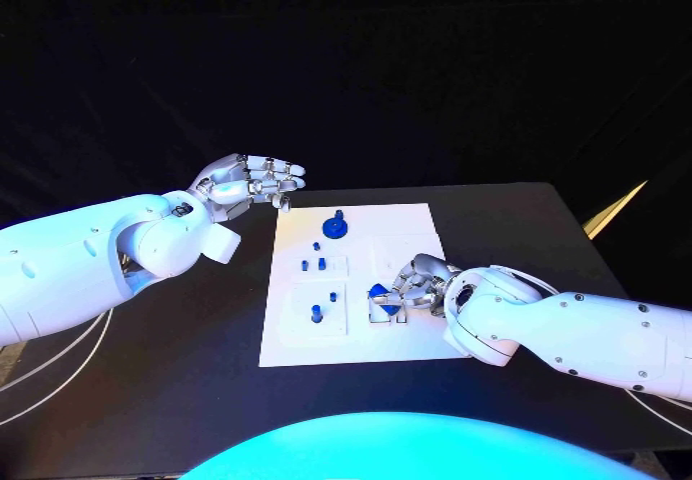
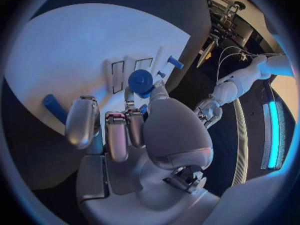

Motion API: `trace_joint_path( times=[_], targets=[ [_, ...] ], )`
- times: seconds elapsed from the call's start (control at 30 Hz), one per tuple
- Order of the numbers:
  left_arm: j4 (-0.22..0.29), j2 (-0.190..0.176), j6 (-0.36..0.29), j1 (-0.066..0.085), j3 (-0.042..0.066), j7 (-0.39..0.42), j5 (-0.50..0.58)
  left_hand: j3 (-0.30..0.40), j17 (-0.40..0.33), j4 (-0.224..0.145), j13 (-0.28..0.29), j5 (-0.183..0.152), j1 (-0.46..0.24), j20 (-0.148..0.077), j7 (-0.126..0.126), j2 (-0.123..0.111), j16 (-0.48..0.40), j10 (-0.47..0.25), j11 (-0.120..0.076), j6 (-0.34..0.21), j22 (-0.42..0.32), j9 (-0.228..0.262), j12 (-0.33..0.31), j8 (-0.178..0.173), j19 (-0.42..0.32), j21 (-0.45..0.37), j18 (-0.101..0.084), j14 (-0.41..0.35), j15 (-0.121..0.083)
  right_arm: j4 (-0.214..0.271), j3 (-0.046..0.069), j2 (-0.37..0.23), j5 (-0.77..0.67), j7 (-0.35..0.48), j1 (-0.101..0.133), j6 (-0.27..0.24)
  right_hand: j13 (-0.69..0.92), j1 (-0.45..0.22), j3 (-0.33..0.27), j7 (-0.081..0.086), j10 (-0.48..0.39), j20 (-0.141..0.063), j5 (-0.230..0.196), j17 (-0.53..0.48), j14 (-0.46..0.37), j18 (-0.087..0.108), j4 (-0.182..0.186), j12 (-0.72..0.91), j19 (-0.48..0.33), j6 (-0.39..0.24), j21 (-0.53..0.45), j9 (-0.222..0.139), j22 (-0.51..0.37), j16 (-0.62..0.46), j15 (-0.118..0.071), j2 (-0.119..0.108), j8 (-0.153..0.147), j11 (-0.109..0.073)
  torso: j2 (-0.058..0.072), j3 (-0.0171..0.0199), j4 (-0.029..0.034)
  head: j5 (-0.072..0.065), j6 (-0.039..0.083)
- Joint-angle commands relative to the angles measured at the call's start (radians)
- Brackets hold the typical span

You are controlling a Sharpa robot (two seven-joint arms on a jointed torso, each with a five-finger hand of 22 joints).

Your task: Assemble the parts on the task board

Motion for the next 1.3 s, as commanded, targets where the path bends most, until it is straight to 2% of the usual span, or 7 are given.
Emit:
trace_joint_path(
  times=[0.03, 0.23, 0.6, 0.77, 0.93, 1.1, 1.3],
  targets=[
    [0.002, 0.002, 0.003, 0.001, 0.001, 0.001, 0.001, -0.039, -0.009, 0.018, 0.016, 0.007, -0.011, 0.007, 0.011, 0.016, -0.002, -0.018, 0.003, -0.006, -0.008, 0.006, 0.014, 0.023, -0.002, -0.02, -0.01, -0.008, 0.0, -0.01, 0.0, 0.008, -0.008, -0.004, -0.003, 0.011, 0.126, -0.001, -0.03, -0.015, 0.033, -0.004, 0.007, 0.212, 0.097, -0.023, 0.005, 0.015, 0.019, 0.079, 0.021, 0.048, 0.035, 0.015, -0.008, 0.055, 0.048, -0.014, 0.0, 0.0009, -0.0005, 0.001, 0.0],
    [0.003, 0.002, 0.004, 0.001, 0.001, 0.0, 0.001, -0.039, -0.009, 0.018, 0.016, 0.007, -0.011, 0.007, 0.011, 0.016, -0.002, -0.018, 0.003, -0.006, -0.008, 0.006, 0.014, 0.023, -0.002, -0.02, -0.01, -0.008, 0.0, -0.029, 0.0, 0.022, -0.015, -0.016, -0.004, 0.031, 0.124, -0.004, -0.033, -0.015, 0.032, -0.005, 0.006, 0.21, 0.097, -0.022, 0.006, 0.012, 0.018, 0.08, 0.019, 0.049, 0.033, 0.015, -0.009, 0.058, 0.049, -0.015, 0.0, 0.0008, -0.0005, 0.004, 0.0],
    [0.003, 0.001, 0.003, 0.001, 0.001, -0.001, 0.001, -0.039, -0.009, 0.018, 0.016, 0.007, -0.011, 0.007, 0.011, 0.016, -0.002, -0.018, 0.003, -0.006, -0.008, 0.006, 0.014, 0.023, -0.002, -0.02, -0.01, -0.008, 0.0, -0.042, 0.0, 0.035, -0.046, -0.027, -0.006, 0.026, 0.124, -0.021, -0.049, -0.018, 0.033, -0.007, 0.006, 0.209, 0.096, -0.022, 0.007, 0.011, 0.018, 0.083, 0.016, 0.052, 0.033, 0.014, -0.012, 0.065, 0.054, -0.017, 0.001, 0.0011, -0.0004, 0.004, 0.0],
    [0.003, 0.001, 0.003, 0.001, 0.001, -0.001, 0.001, -0.039, -0.009, 0.018, 0.016, 0.007, -0.011, 0.007, 0.011, 0.016, -0.002, -0.018, 0.003, -0.006, -0.008, 0.006, 0.014, 0.023, -0.002, -0.02, -0.01, -0.008, 0.0, -0.038, 0.0, 0.037, -0.05, -0.02, -0.007, 0.034, 0.127, -0.074, -0.104, -0.02, 0.035, -0.01, 0.005, 0.211, 0.097, -0.023, 0.007, 0.009, 0.019, 0.083, 0.017, 0.058, 0.038, 0.015, -0.014, 0.07, 0.062, -0.019, 0.0, 0.0014, -0.0006, 0.004, 0.0],
    [0.004, 0.0, 0.002, 0.001, 0.001, -0.001, 0.001, -0.039, -0.009, 0.018, 0.016, 0.007, -0.011, 0.007, 0.011, 0.016, -0.002, -0.018, 0.003, -0.006, -0.008, 0.006, 0.014, 0.023, -0.002, -0.02, -0.01, -0.008, 0.0, -0.033, 0.0, 0.036, -0.059, -0.014, -0.007, 0.04, 0.129, -0.155, -0.186, -0.021, 0.036, -0.011, 0.005, 0.213, 0.097, -0.023, 0.009, 0.005, 0.02, 0.08, 0.016, 0.065, 0.043, 0.015, -0.014, 0.082, 0.071, -0.02, 0.0, 0.001, -0.0008, 0.005, 0.0],
    [0.004, -0.001, 0.002, 0.001, 0.001, -0.002, 0.001, -0.039, -0.009, 0.018, 0.016, 0.007, -0.011, 0.007, 0.011, 0.016, -0.002, -0.018, 0.003, -0.006, -0.008, 0.006, 0.014, 0.023, -0.002, -0.02, -0.01, -0.008, 0.0, -0.03, 0.0, 0.033, -0.071, -0.013, -0.007, 0.039, 0.13, -0.186, -0.216, -0.021, 0.036, -0.011, 0.005, 0.215, 0.098, -0.023, 0.01, 0.003, 0.021, 0.078, 0.016, 0.067, 0.046, 0.016, -0.014, 0.087, 0.073, -0.02, 0.0, 0.001, -0.0009, 0.006, 0.0],
    [0.004, -0.003, 0.001, 0.001, 0.001, -0.002, 0.001, -0.039, -0.009, 0.018, 0.016, 0.007, -0.011, 0.007, 0.011, 0.016, -0.002, -0.018, 0.003, -0.006, -0.008, 0.006, 0.014, 0.023, -0.002, -0.02, -0.01, -0.008, 0.0, -0.027, 0.0, 0.027, -0.092, -0.013, -0.008, 0.036, 0.131, -0.194, -0.222, -0.021, 0.036, -0.011, 0.006, 0.215, 0.098, -0.023, 0.01, 0.003, 0.021, 0.078, 0.015, 0.068, 0.046, 0.016, -0.015, 0.089, 0.074, -0.02, 0.0, 0.0013, -0.0004, 0.007, 0.0]
  ],
)
